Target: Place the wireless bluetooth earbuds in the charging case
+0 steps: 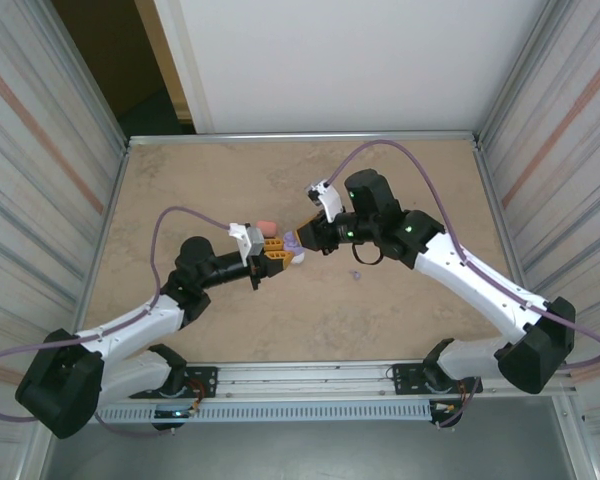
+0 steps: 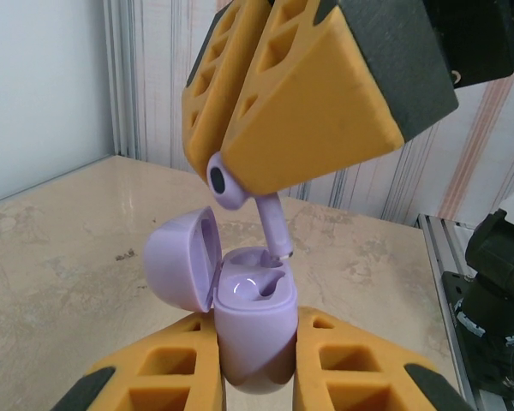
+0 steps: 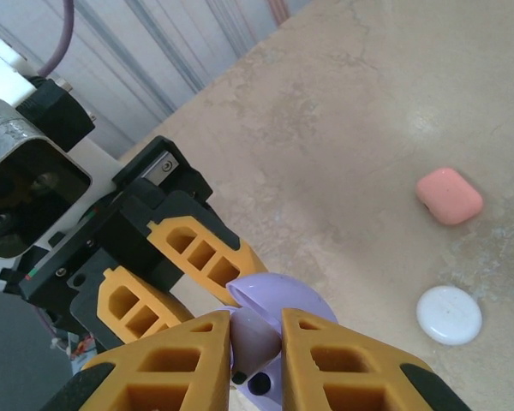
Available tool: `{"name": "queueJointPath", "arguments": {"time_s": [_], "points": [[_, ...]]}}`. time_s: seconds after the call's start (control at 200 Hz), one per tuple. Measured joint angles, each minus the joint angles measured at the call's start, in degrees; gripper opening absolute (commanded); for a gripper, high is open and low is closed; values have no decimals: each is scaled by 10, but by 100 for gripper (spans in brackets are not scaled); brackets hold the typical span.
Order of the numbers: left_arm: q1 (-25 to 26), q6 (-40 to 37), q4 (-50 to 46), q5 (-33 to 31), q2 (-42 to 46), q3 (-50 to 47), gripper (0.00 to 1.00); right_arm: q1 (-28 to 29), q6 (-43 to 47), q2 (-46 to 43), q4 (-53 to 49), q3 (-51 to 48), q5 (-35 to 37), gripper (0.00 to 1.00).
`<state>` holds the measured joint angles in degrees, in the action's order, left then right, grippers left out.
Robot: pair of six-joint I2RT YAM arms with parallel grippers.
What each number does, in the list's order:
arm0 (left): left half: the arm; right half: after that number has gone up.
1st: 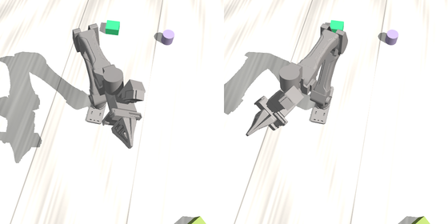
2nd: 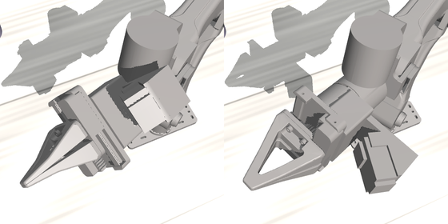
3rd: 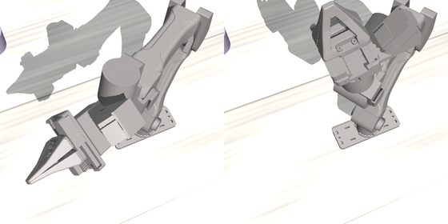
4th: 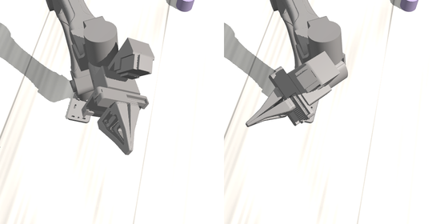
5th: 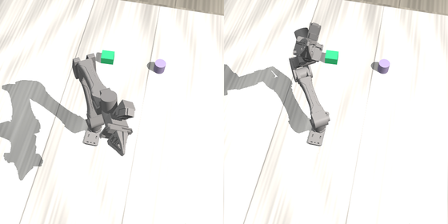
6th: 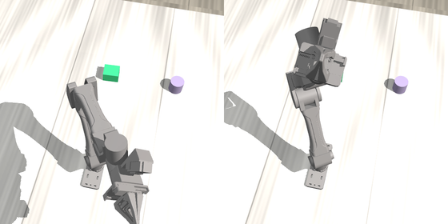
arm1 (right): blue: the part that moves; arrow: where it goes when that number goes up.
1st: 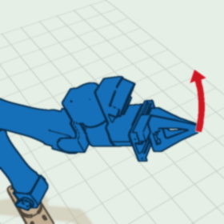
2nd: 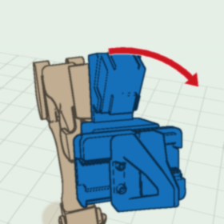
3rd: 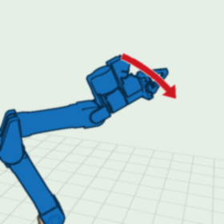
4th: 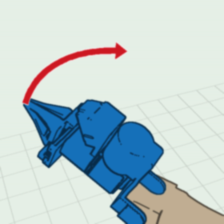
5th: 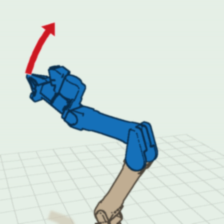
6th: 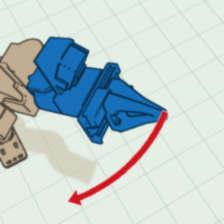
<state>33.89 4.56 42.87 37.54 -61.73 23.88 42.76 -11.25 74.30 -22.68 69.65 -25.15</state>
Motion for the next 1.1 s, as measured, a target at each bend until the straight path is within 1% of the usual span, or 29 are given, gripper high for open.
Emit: {"name": "queueJointPath", "arguments": {"time_s": [0.486, 0.682, 0.922, 1.102], "points": [[3, 4, 4, 0, 0, 0, 0, 5, 15, 7, 4, 0, 7, 20], [3, 4, 3, 0, 0, 0, 0, 5, 15, 7, 4, 0, 0, 25], [3, 4, 3, 0, 0, 0, 0, 5, 15, 7, 4, 0, -7, 29], [3, 4, 4, 0, 0, 0, 0, 5, 15, 7, 2, 7, -7, 35]]}}
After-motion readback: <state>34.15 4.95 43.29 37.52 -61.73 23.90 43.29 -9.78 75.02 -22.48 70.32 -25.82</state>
